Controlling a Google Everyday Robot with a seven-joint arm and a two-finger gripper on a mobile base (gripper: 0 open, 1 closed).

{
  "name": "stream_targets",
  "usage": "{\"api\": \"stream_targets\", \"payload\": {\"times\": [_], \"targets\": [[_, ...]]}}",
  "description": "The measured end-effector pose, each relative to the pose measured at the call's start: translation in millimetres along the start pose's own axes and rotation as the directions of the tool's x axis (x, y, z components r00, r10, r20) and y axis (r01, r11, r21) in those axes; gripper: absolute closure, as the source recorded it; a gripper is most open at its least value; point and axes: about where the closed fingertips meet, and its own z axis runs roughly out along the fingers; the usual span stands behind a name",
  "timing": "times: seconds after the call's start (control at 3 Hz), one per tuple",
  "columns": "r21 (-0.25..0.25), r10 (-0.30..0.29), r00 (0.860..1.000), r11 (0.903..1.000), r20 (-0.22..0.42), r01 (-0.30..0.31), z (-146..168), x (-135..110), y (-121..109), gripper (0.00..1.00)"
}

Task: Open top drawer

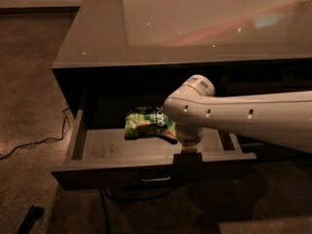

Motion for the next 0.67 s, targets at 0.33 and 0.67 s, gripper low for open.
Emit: {"api": "stream_targets", "payload": {"times": [0.33,0.67], "targets": [[0.0,0.0,1.0,1.0,0.0,0.0,0.0,0.0,0.0,0.0],[0.0,0.0,1.0,1.0,0.0,0.0,0.0,0.1,0.0,0.0]]}}
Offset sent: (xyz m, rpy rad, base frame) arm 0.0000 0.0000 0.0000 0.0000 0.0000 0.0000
